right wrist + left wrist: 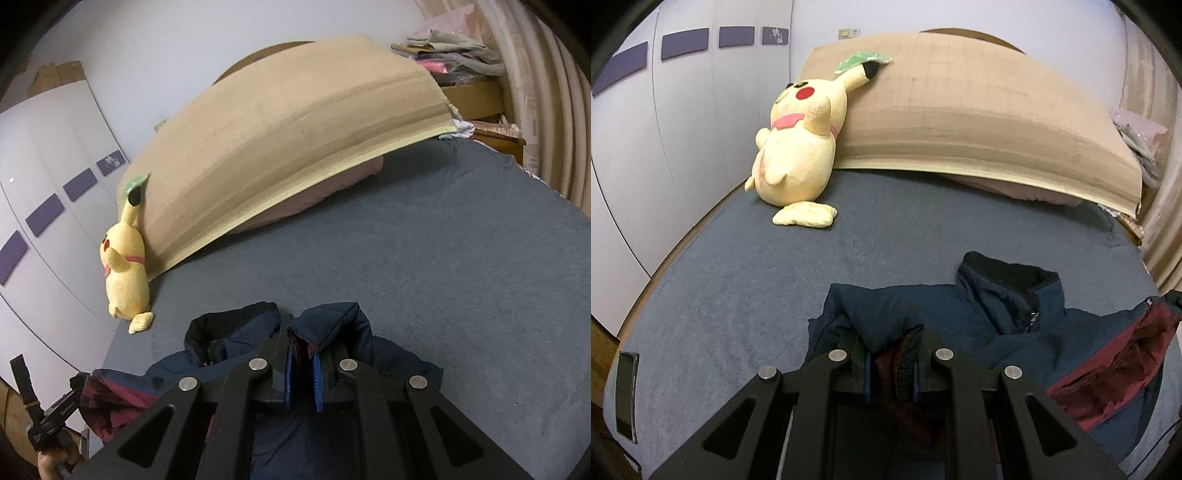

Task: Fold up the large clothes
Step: 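Lower the held hem onto the collar with both tools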

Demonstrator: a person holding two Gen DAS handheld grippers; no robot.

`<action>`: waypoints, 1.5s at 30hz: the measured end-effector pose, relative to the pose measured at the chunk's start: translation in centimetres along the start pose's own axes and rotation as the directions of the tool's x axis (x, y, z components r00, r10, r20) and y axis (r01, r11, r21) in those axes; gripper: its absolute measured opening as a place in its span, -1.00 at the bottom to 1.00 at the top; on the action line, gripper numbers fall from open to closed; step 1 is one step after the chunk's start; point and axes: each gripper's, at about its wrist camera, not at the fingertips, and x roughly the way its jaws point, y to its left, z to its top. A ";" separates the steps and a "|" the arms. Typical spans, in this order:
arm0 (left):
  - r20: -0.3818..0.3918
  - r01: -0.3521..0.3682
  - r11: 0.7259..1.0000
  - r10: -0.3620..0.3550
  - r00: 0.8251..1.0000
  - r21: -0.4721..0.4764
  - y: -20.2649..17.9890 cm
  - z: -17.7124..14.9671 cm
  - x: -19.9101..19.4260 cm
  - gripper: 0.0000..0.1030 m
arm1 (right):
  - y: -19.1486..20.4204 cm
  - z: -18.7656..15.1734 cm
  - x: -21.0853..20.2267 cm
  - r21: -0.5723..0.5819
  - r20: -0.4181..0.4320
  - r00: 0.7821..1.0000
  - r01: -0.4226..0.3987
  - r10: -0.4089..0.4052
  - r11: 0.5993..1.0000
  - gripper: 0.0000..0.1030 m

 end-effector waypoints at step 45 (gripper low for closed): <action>-0.122 -0.053 0.996 0.062 0.991 0.074 -1.9 1.9 11.5 -0.68 | -2.9 1.5 12.9 -0.016 -0.191 0.974 0.121 -0.122 0.993 -0.83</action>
